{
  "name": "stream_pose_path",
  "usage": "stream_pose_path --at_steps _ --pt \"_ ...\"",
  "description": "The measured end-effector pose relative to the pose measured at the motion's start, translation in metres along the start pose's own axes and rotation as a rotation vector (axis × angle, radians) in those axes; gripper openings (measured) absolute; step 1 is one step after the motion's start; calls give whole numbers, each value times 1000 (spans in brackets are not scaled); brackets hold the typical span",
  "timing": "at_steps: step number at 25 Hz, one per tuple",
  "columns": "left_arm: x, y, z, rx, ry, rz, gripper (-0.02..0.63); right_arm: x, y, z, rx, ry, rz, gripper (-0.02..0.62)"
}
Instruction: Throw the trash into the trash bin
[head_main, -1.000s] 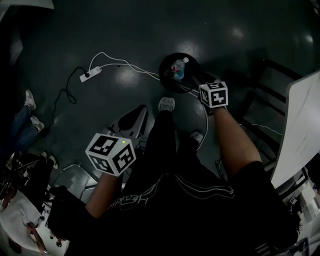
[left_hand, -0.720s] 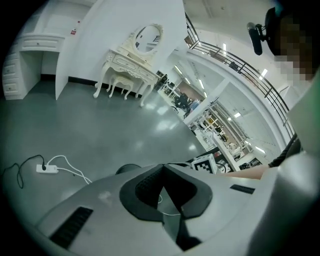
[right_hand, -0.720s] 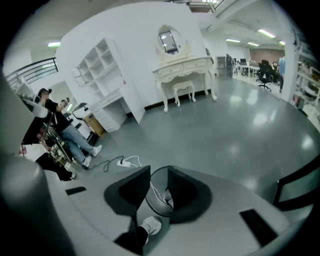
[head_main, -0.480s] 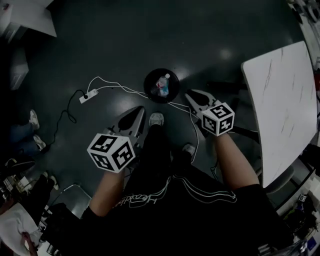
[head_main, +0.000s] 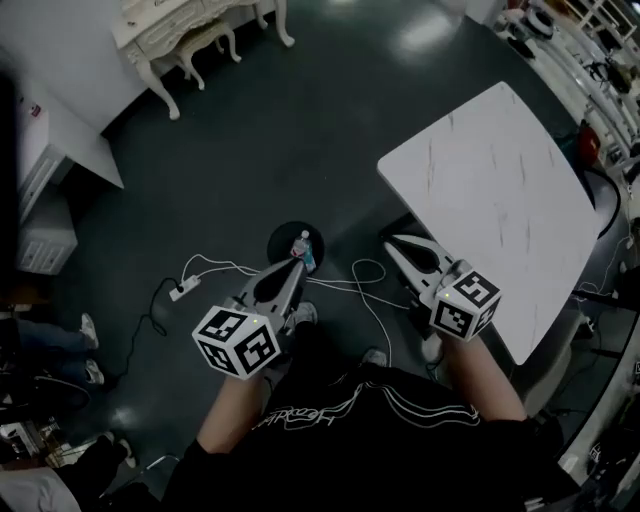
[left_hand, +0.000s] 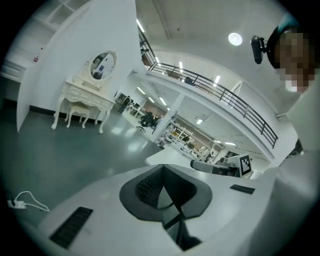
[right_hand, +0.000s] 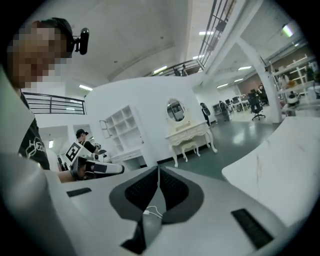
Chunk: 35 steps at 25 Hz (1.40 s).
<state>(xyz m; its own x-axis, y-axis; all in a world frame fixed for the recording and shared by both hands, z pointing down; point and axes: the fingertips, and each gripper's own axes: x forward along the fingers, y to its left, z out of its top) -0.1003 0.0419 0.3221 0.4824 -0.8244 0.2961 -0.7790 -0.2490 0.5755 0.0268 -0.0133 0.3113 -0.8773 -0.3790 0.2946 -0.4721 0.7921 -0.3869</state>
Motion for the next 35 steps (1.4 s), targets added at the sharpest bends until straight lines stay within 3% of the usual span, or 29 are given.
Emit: stream_pose_path --at_steps 5,12,22,35 --pt "-10 -97 34 86 -64 -150 5 -78 32 44 -2 -110 21 38" --pt "-27 -197 53 286 -105 -266 5 -159 76 81 -170 -221 55 37" --pt "-16 -240 38 393 -101 -294 5 -199 71 81 -213 -256 22 32" --pt "-24 -287 31 418 -128 -321 5 -231 79 78 -235 -287 56 31"
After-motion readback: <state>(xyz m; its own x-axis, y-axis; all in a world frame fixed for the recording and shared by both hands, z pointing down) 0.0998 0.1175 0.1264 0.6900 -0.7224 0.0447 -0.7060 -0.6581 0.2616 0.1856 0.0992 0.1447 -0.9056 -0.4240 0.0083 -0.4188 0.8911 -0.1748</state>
